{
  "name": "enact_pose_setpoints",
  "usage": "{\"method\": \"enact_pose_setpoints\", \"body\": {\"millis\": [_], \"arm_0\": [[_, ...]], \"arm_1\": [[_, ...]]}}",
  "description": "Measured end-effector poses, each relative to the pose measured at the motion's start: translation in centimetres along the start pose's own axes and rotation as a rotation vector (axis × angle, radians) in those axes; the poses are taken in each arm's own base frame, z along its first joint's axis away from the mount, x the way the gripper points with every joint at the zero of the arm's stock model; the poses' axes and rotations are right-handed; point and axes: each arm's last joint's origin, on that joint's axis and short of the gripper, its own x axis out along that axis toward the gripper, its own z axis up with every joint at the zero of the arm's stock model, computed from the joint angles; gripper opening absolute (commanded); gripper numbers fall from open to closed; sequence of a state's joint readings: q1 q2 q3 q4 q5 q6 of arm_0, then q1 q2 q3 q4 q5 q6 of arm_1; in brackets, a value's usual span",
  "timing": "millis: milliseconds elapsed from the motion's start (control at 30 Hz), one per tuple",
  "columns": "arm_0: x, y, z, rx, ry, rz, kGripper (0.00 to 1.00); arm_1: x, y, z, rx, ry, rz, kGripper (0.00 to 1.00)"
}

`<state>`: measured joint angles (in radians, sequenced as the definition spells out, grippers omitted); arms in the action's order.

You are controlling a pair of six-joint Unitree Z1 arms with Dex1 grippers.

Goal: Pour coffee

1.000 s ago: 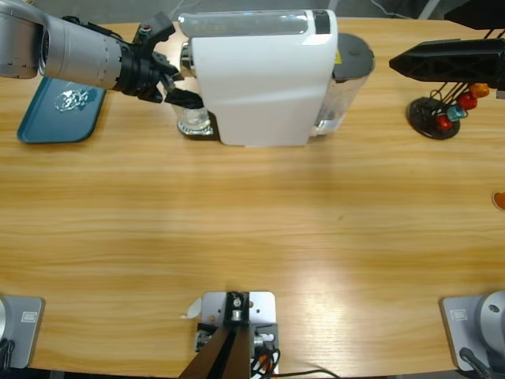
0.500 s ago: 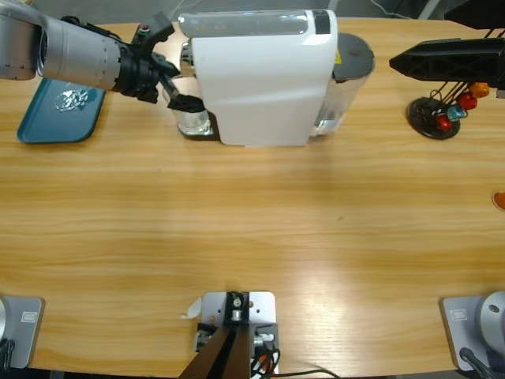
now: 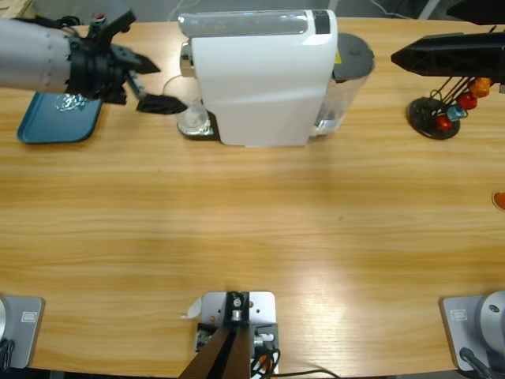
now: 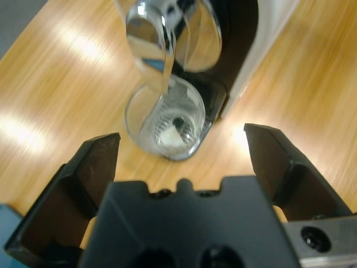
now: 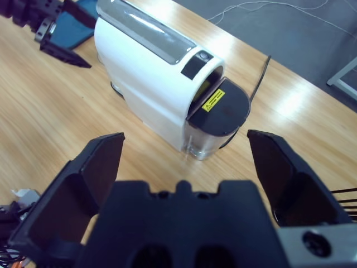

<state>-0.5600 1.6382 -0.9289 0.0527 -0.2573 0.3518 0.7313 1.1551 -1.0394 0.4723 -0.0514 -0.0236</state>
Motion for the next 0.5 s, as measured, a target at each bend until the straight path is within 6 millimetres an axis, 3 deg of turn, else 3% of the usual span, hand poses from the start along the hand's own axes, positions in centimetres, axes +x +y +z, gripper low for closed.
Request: {"method": "enact_pose_setpoints", "body": {"millis": [100,133,333,500], "arm_0": [[-2.0,-0.8,-1.0,-0.006,0.026,0.017,0.964],[-2.8,-1.1,-1.2,-0.009,0.034,0.021,0.96],[-8.0,-2.7,-2.5,-0.094,0.088,0.059,0.947],[-9.3,-3.5,-3.8,-0.208,0.184,0.067,0.95]], "arm_1": [[-1.0,-0.1,1.5,0.042,0.005,-0.001,0.083],[-1.4,-0.1,2.3,0.053,0.018,-0.002,0.0],[-1.2,-0.9,7.3,0.081,0.054,-0.031,0.0],[1.3,-2.1,10.1,0.127,0.142,-0.062,0.0]]}}
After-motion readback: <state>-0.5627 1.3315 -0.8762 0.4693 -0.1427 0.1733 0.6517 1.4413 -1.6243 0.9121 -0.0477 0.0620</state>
